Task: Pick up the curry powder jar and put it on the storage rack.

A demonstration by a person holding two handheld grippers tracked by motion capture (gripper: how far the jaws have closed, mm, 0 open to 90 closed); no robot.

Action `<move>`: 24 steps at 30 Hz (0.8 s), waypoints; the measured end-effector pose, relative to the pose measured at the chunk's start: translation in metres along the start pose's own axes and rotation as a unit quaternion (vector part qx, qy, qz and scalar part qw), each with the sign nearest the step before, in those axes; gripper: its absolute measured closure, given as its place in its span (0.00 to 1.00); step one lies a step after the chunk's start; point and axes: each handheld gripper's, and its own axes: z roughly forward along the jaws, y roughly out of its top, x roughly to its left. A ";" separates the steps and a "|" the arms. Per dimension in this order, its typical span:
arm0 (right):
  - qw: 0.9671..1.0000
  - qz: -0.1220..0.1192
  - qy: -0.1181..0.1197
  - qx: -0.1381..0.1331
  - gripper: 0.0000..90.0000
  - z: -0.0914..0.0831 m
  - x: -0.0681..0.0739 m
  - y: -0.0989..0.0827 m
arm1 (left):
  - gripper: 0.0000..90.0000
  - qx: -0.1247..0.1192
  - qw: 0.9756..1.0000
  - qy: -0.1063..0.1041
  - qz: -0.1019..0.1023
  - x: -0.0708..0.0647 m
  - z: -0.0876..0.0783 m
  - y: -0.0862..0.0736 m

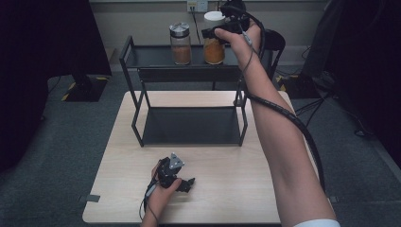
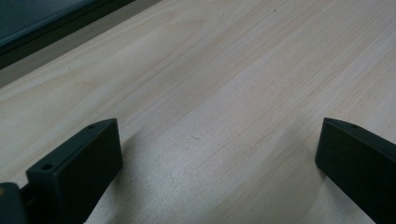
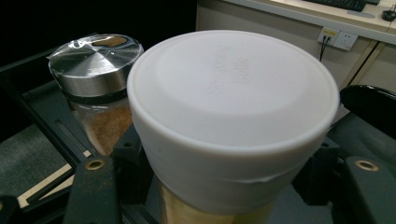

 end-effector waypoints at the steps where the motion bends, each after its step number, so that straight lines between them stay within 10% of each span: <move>1: 1.000 0.002 0.002 0.000 0.39 0.000 -0.001 0.000 | 0.00 -0.001 1.000 0.000 -0.001 0.000 0.000 0.000; 24: 1.000 0.004 0.005 -0.009 0.36 0.002 -0.002 -0.007 | 0.00 0.001 1.000 0.001 -0.001 0.000 0.000 0.000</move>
